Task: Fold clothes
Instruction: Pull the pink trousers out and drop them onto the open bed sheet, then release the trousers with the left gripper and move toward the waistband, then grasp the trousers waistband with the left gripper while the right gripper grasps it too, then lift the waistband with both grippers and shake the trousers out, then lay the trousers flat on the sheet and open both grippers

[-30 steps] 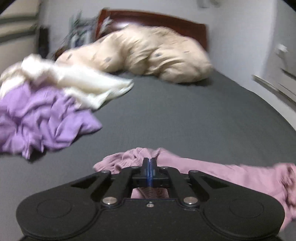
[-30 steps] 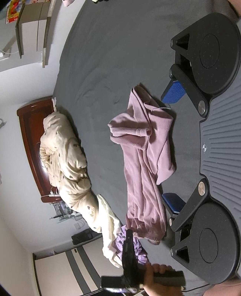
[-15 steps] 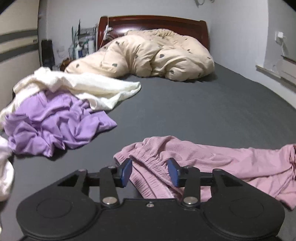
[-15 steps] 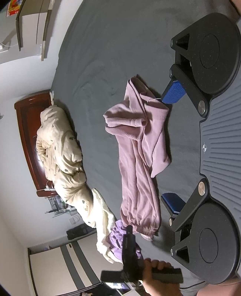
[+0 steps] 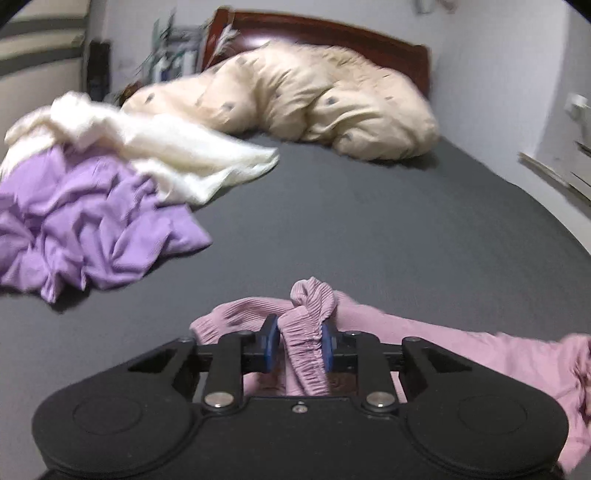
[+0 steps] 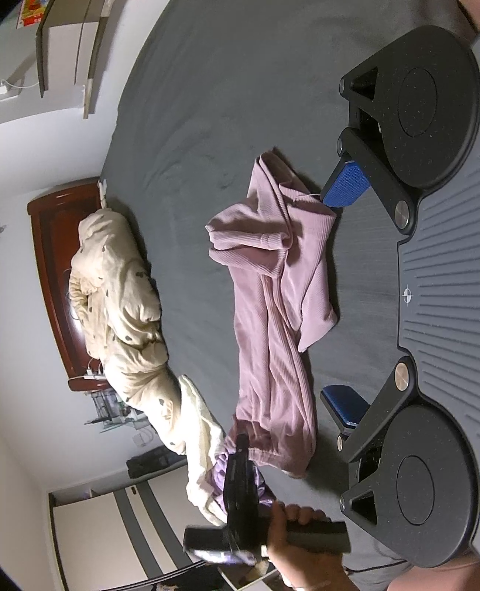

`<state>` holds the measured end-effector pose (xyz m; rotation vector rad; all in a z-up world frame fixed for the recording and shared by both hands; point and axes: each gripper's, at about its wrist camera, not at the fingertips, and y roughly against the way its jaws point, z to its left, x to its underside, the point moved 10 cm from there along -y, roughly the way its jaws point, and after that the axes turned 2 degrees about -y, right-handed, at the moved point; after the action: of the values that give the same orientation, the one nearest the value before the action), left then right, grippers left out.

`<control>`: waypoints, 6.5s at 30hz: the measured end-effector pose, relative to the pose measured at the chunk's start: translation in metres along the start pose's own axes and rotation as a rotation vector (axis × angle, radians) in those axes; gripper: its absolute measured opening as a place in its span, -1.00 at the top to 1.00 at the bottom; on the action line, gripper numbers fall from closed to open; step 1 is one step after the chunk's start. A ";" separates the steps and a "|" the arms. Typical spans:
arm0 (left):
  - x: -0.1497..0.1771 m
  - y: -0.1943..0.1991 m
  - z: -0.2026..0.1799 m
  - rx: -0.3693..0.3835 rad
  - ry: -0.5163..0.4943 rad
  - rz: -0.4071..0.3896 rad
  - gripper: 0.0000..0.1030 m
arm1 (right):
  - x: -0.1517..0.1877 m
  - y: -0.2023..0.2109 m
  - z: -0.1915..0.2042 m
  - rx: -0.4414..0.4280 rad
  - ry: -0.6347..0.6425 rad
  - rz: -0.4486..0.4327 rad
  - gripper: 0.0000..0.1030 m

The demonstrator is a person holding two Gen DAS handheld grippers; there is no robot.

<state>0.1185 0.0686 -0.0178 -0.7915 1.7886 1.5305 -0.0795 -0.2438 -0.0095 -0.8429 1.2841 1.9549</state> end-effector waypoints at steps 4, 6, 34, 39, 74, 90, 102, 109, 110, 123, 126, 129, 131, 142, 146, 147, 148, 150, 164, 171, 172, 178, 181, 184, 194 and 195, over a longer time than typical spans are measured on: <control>0.002 0.040 -0.034 0.154 -0.086 -0.088 0.58 | -0.004 0.004 0.007 -0.017 0.019 -0.012 -1.00; 0.009 0.064 -0.057 0.229 -0.159 -0.117 0.58 | -0.006 0.005 0.014 -0.035 0.039 -0.017 -1.00; 0.120 0.172 -0.056 0.383 -0.285 0.060 -0.04 | 0.023 -0.038 0.085 -0.215 0.012 0.263 -0.74; 0.083 0.136 -0.003 0.191 -0.201 0.039 -0.21 | 0.030 -0.040 0.085 -0.160 0.116 0.246 -0.31; 0.063 0.076 -0.016 -0.087 -0.602 -0.025 -0.27 | 0.049 -0.049 0.044 0.318 0.520 0.167 -0.32; 0.082 0.069 -0.021 -0.138 -0.606 0.017 -0.36 | 0.047 -0.052 0.053 0.296 0.488 0.160 -0.33; 0.079 0.064 -0.018 -0.235 -0.583 -0.006 -0.08 | 0.053 -0.063 0.035 0.374 0.498 0.110 -0.31; 0.083 0.075 -0.032 -0.225 -0.604 -0.013 0.74 | 0.043 -0.053 0.046 0.340 0.544 0.022 0.66; 0.084 0.077 -0.035 -0.233 -0.613 -0.014 0.74 | 0.041 -0.052 0.048 0.345 0.565 0.009 0.66; 0.056 0.140 -0.053 -0.217 -0.441 -0.142 0.67 | -0.041 0.004 0.044 0.422 0.597 -0.220 0.66; 0.019 0.170 -0.061 -0.209 -0.428 -0.236 0.66 | -0.078 0.028 0.053 0.416 0.587 -0.317 0.66; -0.030 0.202 -0.070 -0.197 -0.425 -0.342 0.66 | -0.120 0.059 0.067 0.412 0.580 -0.423 0.66; -0.062 0.222 -0.076 -0.182 -0.417 -0.406 0.66 | -0.148 0.079 0.075 0.416 0.583 -0.487 0.66; -0.218 0.346 -0.122 -0.149 -0.458 -0.741 0.66 | -0.270 0.189 0.113 0.391 0.585 -0.779 0.66; -0.254 0.385 -0.139 -0.140 -0.482 -0.841 0.66 | -0.301 0.223 0.122 0.373 0.562 -0.866 0.65; -0.261 0.392 -0.142 -0.131 -0.482 -0.859 0.66 | -0.308 0.226 0.123 0.368 0.555 -0.869 0.65; -0.267 0.397 -0.144 -0.122 -0.476 -0.870 0.66 | -0.312 0.226 0.123 0.365 0.553 -0.866 0.66; -0.277 0.402 -0.147 -0.106 -0.461 -0.877 0.66 | -0.319 0.215 0.120 0.355 0.550 -0.836 0.65; -0.345 0.189 -0.138 -0.175 -0.454 -0.490 0.67 | -0.456 0.023 0.083 0.492 0.509 -0.598 0.65; -0.452 0.192 -0.161 -0.311 -0.508 -0.565 0.66 | -0.556 0.040 0.085 0.567 0.475 -0.694 0.65; -0.458 0.200 -0.163 -0.322 -0.511 -0.594 0.66 | -0.555 0.045 0.087 0.569 0.492 -0.708 0.65; -0.420 0.207 -0.160 -0.257 -0.509 -0.631 0.65 | -0.472 0.039 0.058 0.533 0.527 -0.652 0.65; -0.347 0.182 -0.149 -0.185 -0.483 -0.554 0.64 | -0.376 0.019 0.035 0.503 0.506 -0.545 0.65; -0.254 0.154 -0.138 -0.147 -0.440 -0.457 0.65 | -0.276 -0.004 0.017 0.483 0.463 -0.423 0.65; 0.027 0.096 -0.111 -0.123 -0.344 -0.073 0.65 | -0.043 -0.042 -0.036 0.455 0.251 -0.029 0.65; 0.040 0.095 -0.111 -0.127 -0.357 -0.058 0.65 | -0.032 -0.044 -0.041 0.458 0.237 -0.012 0.65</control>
<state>0.0088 -0.0298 0.0198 -0.5783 1.4094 1.6418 -0.0194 -0.2740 -0.0203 -0.8565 1.7700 1.4889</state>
